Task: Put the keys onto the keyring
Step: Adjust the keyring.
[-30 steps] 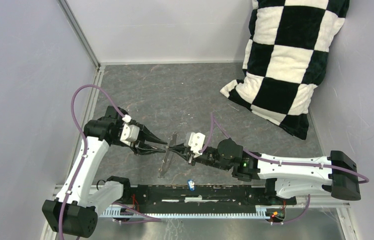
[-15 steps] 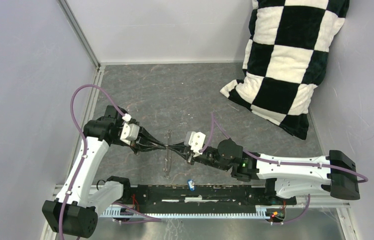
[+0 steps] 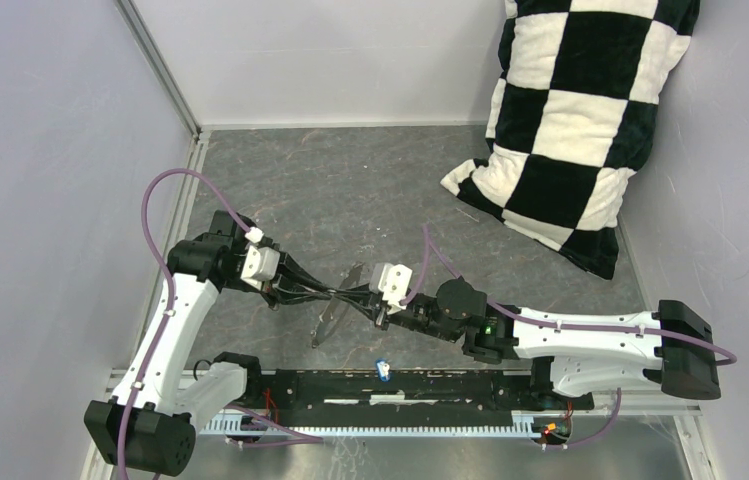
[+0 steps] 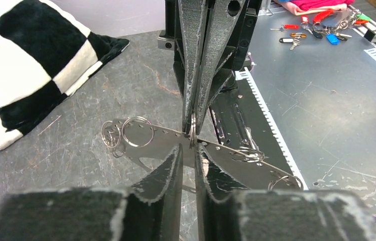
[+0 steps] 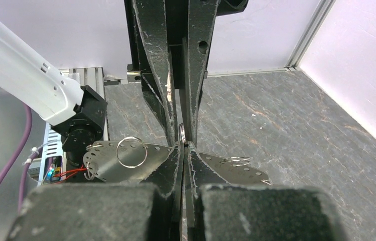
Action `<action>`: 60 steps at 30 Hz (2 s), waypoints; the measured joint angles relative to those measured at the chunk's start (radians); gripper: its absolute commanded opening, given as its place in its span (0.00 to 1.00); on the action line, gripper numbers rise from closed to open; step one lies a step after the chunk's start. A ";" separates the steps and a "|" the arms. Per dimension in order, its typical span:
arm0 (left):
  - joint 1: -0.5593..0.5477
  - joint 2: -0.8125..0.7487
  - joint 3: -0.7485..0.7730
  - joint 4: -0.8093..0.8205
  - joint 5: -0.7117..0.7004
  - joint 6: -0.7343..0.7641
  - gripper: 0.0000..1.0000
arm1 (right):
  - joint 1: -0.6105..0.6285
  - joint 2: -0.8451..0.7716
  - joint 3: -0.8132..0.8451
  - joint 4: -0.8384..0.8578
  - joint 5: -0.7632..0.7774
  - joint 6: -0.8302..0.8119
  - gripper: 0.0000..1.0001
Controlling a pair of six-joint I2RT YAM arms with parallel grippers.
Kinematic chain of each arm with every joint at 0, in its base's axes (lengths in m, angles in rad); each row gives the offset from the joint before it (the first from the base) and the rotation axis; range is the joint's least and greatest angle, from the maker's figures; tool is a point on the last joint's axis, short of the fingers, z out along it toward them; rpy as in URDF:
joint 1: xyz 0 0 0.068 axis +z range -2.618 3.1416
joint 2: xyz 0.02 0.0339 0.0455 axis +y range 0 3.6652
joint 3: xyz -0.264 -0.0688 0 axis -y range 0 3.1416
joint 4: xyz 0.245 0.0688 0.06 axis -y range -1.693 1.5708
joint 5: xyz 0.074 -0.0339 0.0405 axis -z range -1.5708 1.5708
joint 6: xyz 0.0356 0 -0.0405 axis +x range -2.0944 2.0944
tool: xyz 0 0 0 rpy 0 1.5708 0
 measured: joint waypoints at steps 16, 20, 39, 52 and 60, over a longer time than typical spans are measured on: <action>0.000 0.000 0.000 0.000 0.000 0.000 0.20 | 0.005 0.001 0.000 0.008 -0.010 0.003 0.01; 0.000 0.000 0.000 0.000 0.000 0.000 0.15 | 0.004 0.005 0.000 0.011 -0.010 0.003 0.01; -0.001 0.000 0.000 -0.007 -0.003 0.002 0.02 | 0.005 -0.014 0.000 -0.015 -0.006 0.004 0.42; -0.028 0.007 -0.005 -0.045 -0.004 0.075 0.02 | 0.005 -0.402 -0.165 -0.220 0.038 0.053 0.53; -0.039 0.030 -0.005 -0.079 -0.004 0.112 0.02 | 0.037 -0.356 -0.422 -0.293 0.008 0.143 0.53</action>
